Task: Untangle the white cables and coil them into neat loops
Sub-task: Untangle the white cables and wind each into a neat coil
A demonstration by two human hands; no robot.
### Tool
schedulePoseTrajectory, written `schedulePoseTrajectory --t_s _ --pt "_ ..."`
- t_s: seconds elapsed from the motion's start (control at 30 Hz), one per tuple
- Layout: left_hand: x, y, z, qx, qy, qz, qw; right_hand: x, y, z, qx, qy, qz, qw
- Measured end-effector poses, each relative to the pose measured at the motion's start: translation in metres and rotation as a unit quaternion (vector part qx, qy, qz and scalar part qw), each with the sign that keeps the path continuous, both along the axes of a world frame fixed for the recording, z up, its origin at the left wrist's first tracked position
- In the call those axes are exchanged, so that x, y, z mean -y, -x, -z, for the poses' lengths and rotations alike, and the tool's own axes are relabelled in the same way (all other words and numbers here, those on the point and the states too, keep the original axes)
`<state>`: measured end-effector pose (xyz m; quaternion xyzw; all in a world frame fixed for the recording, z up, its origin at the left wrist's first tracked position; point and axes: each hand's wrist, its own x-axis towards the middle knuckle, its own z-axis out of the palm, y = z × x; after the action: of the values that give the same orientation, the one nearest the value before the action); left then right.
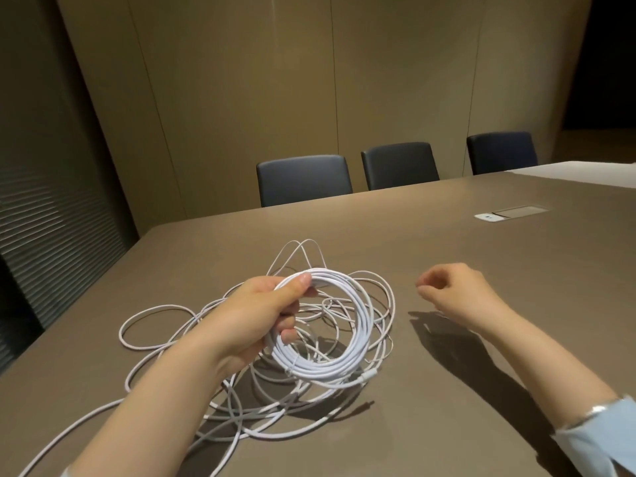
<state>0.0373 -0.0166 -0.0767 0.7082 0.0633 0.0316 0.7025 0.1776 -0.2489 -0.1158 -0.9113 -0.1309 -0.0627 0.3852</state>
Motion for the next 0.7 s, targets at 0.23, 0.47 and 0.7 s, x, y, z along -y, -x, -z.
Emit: schedulePoseTrajectory --t_s 0.23,0.47,0.7 --pt "-0.001 -0.006 0.009 -0.014 -0.001 -0.014 1.000 0.020 -0.023 0.014 -0.047 0.147 0.039 0.987" --pt "0.005 -0.008 0.014 -0.019 0.011 -0.013 1.000 0.015 -0.025 0.025 -0.040 0.213 0.056 0.975" --pt "0.010 -0.009 0.018 -0.023 0.014 -0.012 1.000 0.009 -0.025 0.026 0.018 0.245 0.039 0.969"
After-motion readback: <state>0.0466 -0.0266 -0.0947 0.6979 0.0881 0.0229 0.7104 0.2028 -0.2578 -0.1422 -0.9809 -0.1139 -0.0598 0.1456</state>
